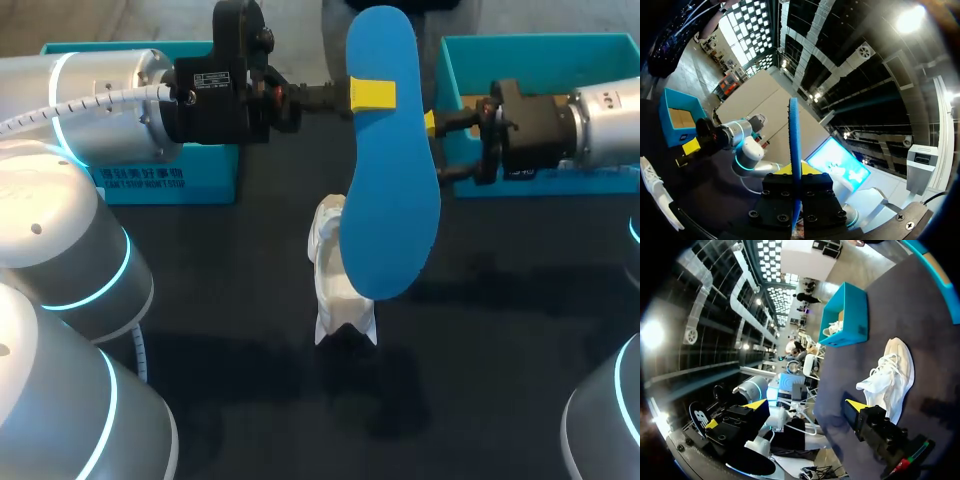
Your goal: Take the shoe out of the shoebox, open the shoe tongue, remove and reinsert the insole, then place the shoe into the shoebox
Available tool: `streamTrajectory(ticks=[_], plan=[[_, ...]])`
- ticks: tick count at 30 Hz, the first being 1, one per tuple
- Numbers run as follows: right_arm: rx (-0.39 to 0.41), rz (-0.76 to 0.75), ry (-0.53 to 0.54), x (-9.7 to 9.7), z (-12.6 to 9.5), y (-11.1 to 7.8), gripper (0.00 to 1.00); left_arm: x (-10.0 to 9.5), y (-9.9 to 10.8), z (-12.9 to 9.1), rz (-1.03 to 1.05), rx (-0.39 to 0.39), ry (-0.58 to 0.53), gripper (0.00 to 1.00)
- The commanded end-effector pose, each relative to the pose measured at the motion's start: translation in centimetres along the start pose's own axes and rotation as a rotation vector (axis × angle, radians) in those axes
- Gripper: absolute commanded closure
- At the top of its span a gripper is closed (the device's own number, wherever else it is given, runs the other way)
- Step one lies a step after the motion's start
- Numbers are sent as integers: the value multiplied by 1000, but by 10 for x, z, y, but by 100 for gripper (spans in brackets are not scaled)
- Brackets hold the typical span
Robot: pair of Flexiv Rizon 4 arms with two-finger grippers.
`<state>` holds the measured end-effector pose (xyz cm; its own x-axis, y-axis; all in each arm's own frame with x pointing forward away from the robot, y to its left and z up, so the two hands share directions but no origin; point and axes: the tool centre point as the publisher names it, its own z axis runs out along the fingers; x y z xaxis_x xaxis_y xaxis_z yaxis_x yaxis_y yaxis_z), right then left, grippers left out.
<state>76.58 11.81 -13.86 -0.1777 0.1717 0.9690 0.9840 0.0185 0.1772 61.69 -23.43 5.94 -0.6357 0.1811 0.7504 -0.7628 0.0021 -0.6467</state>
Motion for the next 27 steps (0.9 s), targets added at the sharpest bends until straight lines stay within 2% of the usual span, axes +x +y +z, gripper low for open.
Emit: streamTrajectory(ticks=[1, 13, 16, 20, 22, 24, 27], plan=[[2, 0, 0, -1, 2, 2, 0, 0, 1, 0, 0, 1, -1, 100], [2, 0, 0, -1, 2, 2, 0, 0, 1, 0, 0, 1, -1, 100], [2, 0, 0, -1, 2, 2, 0, -6, 5, -2, 58, -13, 29, 100], [2, 0, 0, -1, 2, 2, 0, -20, 7, -11, 282, -59, 72, 100], [2, 0, 0, -1, 2, 2, 0, -27, 5, -14, 341, -34, 68, 100], [2, 0, 0, -1, 2, 2, 0, -34, 6, -21, 491, -76, 85, 100], [2, 0, 0, -1, 2, 2, 0, -42, 5, -27, 594, -89, 78, 100]])
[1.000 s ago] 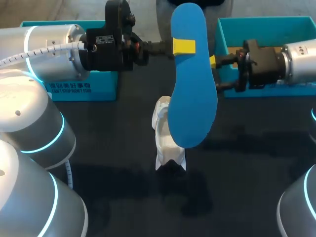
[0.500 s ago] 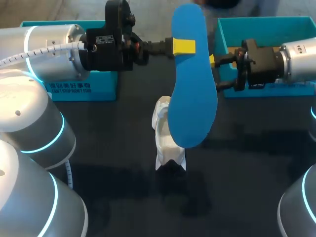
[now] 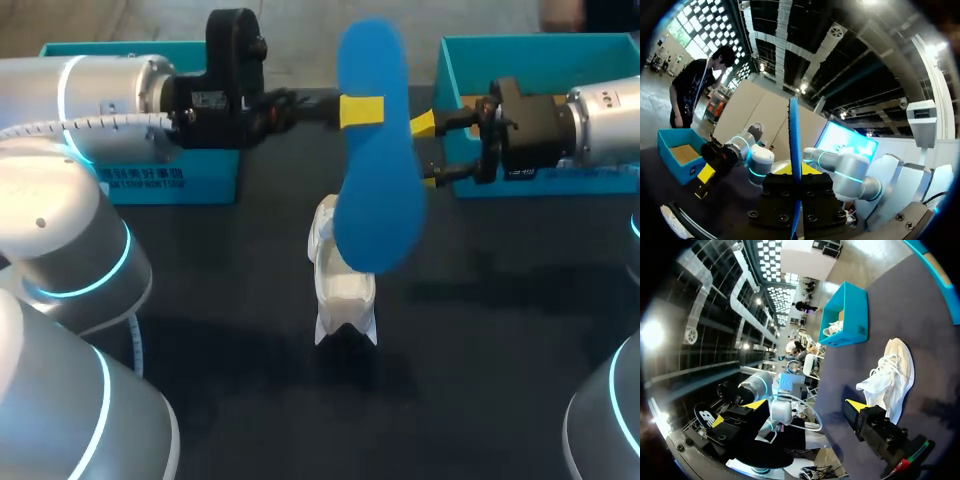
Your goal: Take the shoe out of the shoebox, open the shoe tongue, remove and reinsert the insole, then place the shoe into the shoebox
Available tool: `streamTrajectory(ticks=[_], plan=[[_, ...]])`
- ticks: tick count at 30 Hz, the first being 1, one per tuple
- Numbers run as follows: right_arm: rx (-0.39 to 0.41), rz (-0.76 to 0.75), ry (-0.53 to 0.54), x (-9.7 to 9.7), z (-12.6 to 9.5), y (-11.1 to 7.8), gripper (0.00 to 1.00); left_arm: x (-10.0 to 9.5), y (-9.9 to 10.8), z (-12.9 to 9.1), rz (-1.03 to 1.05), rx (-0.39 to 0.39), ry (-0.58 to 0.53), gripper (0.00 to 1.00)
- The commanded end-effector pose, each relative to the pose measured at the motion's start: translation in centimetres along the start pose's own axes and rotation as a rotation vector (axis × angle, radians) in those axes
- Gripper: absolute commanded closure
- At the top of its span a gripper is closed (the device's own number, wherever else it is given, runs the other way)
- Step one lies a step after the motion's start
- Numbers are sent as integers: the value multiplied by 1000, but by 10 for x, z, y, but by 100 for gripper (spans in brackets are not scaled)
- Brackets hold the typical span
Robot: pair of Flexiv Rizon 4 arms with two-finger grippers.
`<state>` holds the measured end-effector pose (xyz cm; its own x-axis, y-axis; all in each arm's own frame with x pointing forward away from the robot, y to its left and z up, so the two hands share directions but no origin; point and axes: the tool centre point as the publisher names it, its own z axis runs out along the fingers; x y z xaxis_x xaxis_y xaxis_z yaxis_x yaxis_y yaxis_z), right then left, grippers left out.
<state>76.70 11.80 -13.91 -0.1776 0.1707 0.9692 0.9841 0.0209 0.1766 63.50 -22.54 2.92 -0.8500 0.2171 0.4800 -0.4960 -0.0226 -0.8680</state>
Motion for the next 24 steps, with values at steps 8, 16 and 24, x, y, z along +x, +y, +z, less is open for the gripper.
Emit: streamTrajectory(ticks=[8, 16, 24], plan=[[0, 0, -1, -1, 2, 1, 0, -21, 5, -21, 492, -62, 34, 100], [0, 0, -1, -1, 2, 1, 0, -39, 2, -25, 853, -8, -20, 100], [0, 0, -1, -1, 2, 1, 0, -51, 8, -28, 1094, -63, 14, 100]])
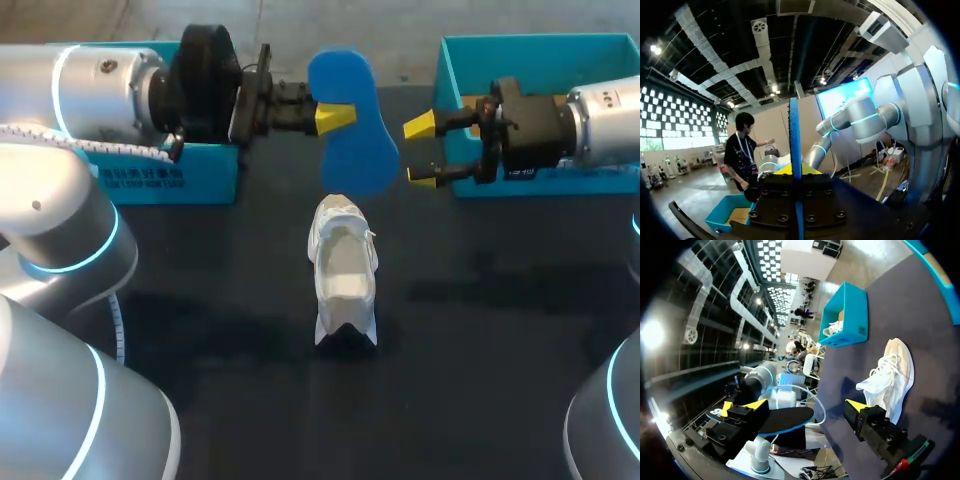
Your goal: Take the shoe out of the shoebox, open the shoe tongue, remove and reinsert the insole, then place the shoe into the shoebox
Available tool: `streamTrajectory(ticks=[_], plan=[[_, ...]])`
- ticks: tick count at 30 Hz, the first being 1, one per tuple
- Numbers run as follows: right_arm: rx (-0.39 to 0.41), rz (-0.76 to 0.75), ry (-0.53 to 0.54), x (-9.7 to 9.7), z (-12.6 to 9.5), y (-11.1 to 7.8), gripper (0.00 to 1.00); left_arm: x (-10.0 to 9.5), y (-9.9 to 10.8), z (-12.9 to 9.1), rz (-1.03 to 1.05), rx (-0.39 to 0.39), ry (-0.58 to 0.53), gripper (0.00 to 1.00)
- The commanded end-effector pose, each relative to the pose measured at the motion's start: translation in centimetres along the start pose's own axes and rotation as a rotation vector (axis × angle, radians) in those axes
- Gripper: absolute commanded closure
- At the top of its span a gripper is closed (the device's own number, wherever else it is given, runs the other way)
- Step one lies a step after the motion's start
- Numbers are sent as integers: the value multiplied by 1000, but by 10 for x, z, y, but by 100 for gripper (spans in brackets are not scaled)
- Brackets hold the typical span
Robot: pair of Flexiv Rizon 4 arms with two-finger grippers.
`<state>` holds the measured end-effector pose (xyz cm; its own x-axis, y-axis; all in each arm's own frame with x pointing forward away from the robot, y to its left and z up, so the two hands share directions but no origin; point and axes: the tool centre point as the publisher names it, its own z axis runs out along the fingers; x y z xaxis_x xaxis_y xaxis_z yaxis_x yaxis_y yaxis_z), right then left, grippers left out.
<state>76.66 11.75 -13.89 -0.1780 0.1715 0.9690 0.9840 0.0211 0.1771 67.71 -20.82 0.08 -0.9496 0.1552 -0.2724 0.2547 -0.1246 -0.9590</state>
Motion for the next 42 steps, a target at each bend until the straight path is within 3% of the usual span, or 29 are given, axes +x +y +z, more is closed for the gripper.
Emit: streamTrajectory(ticks=[1, 15, 21, 28, 42], plan=[[-1, 0, 0, -1, 2, 1, 0, 0, 7, 0, 313, -9, 11, 100], [-1, 0, 0, -1, 2, 1, 0, 0, 7, 0, 313, -9, 11, 100], [-1, 0, 0, -1, 2, 1, 0, 10, 35, -7, 706, -51, 103, 100], [-1, 0, 0, -1, 2, 1, 0, 10, 59, -16, 989, -85, 132, 100], [-1, 0, 0, -1, 2, 1, 0, 5, 95, -24, 1366, -181, 157, 100]])
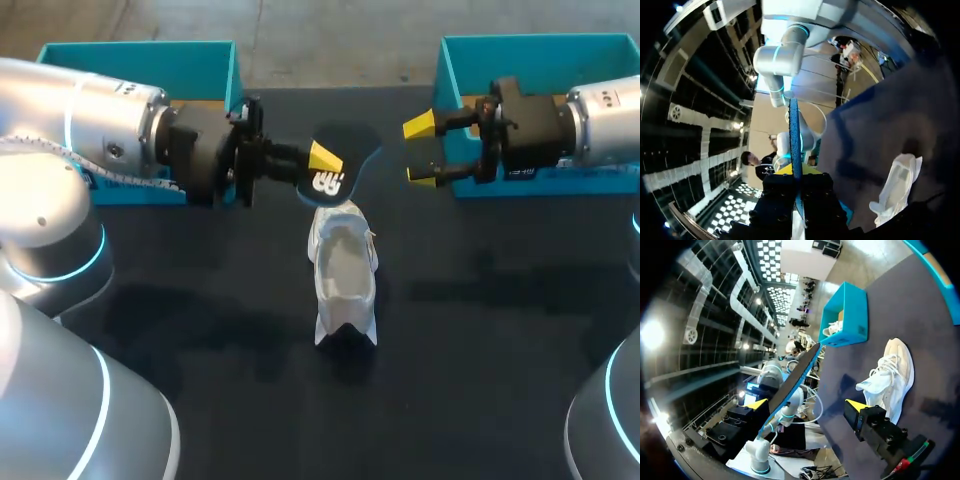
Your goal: Take the shoe out of the shoebox, open the shoe tongue, remove and reinsert the insole, then place the shoe into the shoebox
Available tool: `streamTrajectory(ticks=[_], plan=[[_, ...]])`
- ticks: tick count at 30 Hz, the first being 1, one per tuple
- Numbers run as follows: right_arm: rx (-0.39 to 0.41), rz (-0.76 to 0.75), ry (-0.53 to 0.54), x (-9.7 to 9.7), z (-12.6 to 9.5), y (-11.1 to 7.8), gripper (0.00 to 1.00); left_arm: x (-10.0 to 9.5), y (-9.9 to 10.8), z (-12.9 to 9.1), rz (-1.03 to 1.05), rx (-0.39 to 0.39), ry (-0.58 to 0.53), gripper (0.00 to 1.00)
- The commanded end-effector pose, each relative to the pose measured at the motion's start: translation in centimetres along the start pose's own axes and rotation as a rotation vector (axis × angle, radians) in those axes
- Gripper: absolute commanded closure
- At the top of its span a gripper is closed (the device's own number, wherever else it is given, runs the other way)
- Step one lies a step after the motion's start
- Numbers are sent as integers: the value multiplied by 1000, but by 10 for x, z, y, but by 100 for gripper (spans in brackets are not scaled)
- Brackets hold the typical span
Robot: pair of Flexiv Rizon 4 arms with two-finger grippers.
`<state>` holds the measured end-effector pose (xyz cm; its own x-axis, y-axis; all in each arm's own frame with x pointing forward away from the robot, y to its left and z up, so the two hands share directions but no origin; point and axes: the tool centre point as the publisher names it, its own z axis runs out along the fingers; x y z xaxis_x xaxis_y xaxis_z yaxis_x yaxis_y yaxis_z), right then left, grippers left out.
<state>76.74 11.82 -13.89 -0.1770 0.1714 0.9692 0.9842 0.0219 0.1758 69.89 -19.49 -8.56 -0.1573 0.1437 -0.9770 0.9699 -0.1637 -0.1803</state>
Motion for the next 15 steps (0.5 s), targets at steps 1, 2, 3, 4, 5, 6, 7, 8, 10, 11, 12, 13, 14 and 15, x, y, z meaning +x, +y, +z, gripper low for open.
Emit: streamTrajectory(ticks=[1, 2, 3, 4, 5, 6, 7, 8, 10, 11, 12, 13, 14, 15], plan=[[-2, -1, 0, -1, 1, 0, 0, 8, 5, 1, 266, -70, 15, 100], [-2, -1, 0, -1, 1, 0, 0, 10, 7, 2, 289, -80, 12, 100], [-2, -1, 0, -1, 1, 0, 0, 12, 8, 3, 322, -87, 16, 100], [-2, -1, 0, -1, 1, 0, 0, 13, 9, 4, 338, -93, 17, 100], [-2, -1, 0, -1, 1, 0, 0, 16, 11, 6, 372, -91, 24, 100], [-2, -1, 0, -1, 1, 0, 0, 18, 12, 7, 381, -94, 26, 100], [-2, -1, 0, -1, 1, 0, 0, 20, 13, 8, 376, -99, 26, 100], [-2, -1, 0, -1, 1, 0, 0, 22, 14, 9, 373, -115, 27, 100], [-2, -1, 0, -1, 1, 0, 0, 26, 16, 11, 389, -125, 29, 100], [-2, -1, 0, -1, 1, 0, 0, 29, 17, 13, 381, -135, 28, 100], [-1, -2, 0, -1, 2, 0, 0, 31, 18, 14, 375, -143, 25, 100], [0, -3, 0, 0, 2, 1, 0, 32, 19, 15, 375, -143, 26, 100], [1, -5, 0, 0, 3, 1, 0, 34, 20, 16, 368, -153, 25, 100], [2, -6, 1, 1, 3, 1, 0, 35, 21, 17, 364, -160, 21, 100]])
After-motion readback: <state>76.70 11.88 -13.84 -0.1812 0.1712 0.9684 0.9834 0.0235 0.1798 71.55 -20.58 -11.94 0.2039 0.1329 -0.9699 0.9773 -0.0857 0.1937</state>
